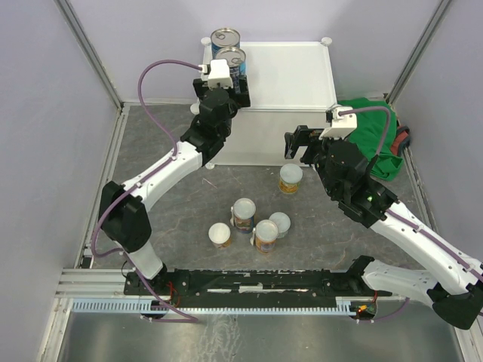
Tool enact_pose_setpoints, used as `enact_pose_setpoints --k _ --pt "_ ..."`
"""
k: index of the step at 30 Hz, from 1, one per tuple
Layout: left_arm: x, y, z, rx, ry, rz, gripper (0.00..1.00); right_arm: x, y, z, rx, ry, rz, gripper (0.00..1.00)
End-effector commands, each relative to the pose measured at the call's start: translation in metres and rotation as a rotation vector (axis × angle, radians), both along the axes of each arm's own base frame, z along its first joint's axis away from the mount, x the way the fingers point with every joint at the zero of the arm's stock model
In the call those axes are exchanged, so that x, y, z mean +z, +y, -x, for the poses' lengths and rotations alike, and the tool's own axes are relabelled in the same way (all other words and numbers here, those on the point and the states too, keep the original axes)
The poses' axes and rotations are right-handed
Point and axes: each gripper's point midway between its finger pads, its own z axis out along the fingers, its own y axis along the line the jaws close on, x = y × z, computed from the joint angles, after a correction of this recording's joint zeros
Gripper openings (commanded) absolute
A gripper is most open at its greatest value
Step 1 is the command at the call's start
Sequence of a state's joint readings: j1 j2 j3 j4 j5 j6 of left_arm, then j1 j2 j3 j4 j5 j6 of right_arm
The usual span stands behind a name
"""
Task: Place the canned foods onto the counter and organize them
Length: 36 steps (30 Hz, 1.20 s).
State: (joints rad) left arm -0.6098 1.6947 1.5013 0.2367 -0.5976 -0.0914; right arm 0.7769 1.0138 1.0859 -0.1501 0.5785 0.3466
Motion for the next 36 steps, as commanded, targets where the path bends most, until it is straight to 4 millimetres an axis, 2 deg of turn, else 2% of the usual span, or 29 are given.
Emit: enact_pose_setpoints --k 1,15,21,27,36 --pt "0.031 0.024 0.008 0.054 -0.061 0.079 0.99 0.015 -0.001 0.005 0.013 -0.033 -0.053 0.97" --pt "0.031 0.035 0.018 0.064 -0.056 0.072 0.99 0.017 0.000 0.008 0.027 -0.020 -0.058 0.97" --pt "0.041 0.018 0.027 -0.056 -0.080 0.081 0.99 0.007 0.002 0.007 0.031 0.019 -0.012 0.97" --pt "0.056 -0.005 0.045 -0.230 -0.098 0.093 0.99 -0.008 0.003 0.013 0.051 0.063 0.050 0.97" --pt "0.072 -0.007 0.088 -0.324 -0.074 0.107 0.99 -0.039 0.017 0.042 0.154 0.128 0.150 0.95"
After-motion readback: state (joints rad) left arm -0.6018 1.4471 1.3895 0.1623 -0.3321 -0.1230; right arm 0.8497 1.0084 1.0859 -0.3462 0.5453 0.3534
